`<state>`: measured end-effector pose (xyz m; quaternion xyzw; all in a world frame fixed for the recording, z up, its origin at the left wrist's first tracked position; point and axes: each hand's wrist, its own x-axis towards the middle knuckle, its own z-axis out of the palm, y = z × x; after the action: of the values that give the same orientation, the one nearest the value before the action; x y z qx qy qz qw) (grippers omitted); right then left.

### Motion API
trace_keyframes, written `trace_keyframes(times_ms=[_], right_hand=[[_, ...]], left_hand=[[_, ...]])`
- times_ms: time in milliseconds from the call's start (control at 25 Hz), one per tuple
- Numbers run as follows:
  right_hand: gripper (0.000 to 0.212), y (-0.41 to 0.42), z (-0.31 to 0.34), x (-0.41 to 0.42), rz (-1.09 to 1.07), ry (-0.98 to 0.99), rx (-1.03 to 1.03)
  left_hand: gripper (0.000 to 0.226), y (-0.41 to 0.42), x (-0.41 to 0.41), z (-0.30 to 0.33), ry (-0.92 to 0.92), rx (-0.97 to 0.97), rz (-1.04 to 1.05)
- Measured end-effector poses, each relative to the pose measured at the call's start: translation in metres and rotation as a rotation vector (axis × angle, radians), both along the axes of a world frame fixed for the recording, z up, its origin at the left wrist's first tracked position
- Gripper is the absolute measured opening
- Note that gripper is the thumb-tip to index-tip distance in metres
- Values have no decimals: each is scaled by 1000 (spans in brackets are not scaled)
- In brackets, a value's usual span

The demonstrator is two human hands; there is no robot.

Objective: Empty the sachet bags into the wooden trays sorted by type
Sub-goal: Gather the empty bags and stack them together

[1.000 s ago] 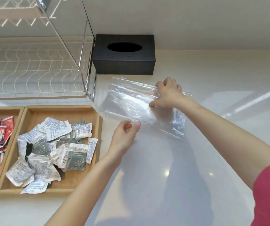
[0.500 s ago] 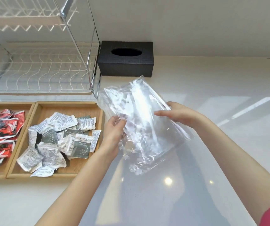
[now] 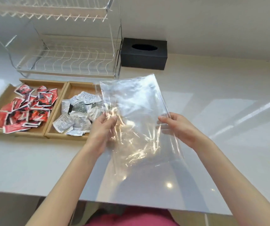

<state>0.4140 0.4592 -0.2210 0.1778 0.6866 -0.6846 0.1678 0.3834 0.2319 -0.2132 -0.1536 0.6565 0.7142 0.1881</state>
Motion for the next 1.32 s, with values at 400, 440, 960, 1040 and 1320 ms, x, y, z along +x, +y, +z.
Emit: trace_keyframes(times_ms=[400,440,960,1040,1320], right_hand=[[7,-147,3,83,-107,38,25],[6,-165,2,93,-106,45,29],[14,-325,-27,188,89,-51,168],[11,-340,-33,194,167,-82,162],[11,-373,-63,209,423,-194,186]], left_hand=[[23,-142,83,-2,52,44,-168],[24,-157,93,-4,59,49,-167],[18,-324,209,-37,-39,-81,35],[18,-339,225,-47,-64,-71,116],[14,-366,272,-88,-237,-74,307]])
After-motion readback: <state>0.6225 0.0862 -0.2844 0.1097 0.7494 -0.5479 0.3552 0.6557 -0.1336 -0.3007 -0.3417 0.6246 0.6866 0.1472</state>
